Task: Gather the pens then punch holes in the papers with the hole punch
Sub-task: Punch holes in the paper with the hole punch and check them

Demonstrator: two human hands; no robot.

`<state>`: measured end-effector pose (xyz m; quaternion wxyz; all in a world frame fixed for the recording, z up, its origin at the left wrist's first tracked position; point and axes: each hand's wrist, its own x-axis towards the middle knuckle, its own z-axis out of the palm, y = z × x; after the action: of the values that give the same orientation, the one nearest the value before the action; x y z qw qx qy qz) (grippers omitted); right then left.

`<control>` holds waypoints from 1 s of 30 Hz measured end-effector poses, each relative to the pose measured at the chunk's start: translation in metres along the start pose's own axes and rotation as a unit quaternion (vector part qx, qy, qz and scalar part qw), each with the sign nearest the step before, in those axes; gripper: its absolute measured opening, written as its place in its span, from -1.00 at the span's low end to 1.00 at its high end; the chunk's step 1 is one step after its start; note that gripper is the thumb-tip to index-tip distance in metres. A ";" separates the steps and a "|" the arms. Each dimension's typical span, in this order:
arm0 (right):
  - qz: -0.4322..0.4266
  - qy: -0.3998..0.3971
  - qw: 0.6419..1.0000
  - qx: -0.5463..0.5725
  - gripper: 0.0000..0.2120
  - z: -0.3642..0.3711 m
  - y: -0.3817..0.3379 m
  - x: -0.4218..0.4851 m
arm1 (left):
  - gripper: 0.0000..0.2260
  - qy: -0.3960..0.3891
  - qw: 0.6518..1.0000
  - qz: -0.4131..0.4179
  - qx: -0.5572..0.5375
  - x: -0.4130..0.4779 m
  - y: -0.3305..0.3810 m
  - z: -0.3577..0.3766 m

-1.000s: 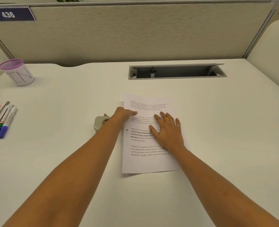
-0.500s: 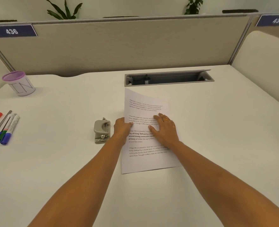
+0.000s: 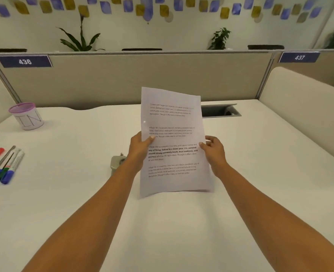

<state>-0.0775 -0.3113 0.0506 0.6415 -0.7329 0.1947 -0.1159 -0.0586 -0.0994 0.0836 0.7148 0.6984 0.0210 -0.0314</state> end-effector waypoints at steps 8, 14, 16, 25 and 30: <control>-0.137 0.008 0.987 0.078 -0.88 -0.005 -0.046 -0.015 | -0.91 0.009 0.993 0.095 -0.062 -0.001 0.034 0.003; -0.106 -0.021 0.993 0.042 -0.78 -0.006 -0.013 -0.027 | -0.89 -0.017 0.995 0.093 0.011 -0.012 0.001 -0.001; -0.089 -0.030 0.995 0.026 -0.73 -0.007 0.003 -0.031 | -0.85 -0.020 0.997 0.075 0.025 -0.016 -0.019 -0.003; -0.069 -0.031 0.997 -0.030 -0.76 -0.015 0.018 -0.031 | -0.81 -0.014 0.997 0.066 0.034 -0.015 -0.036 -0.002; -0.040 -0.035 0.995 -0.087 -0.76 -0.019 0.031 -0.035 | -0.82 -0.002 0.997 0.059 0.045 -0.017 -0.046 -0.003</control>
<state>-0.1210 -0.3162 0.0254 0.5767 -0.7968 0.1518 -0.0979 -0.0791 -0.0970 0.0389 0.6834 0.7296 -0.0235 0.0082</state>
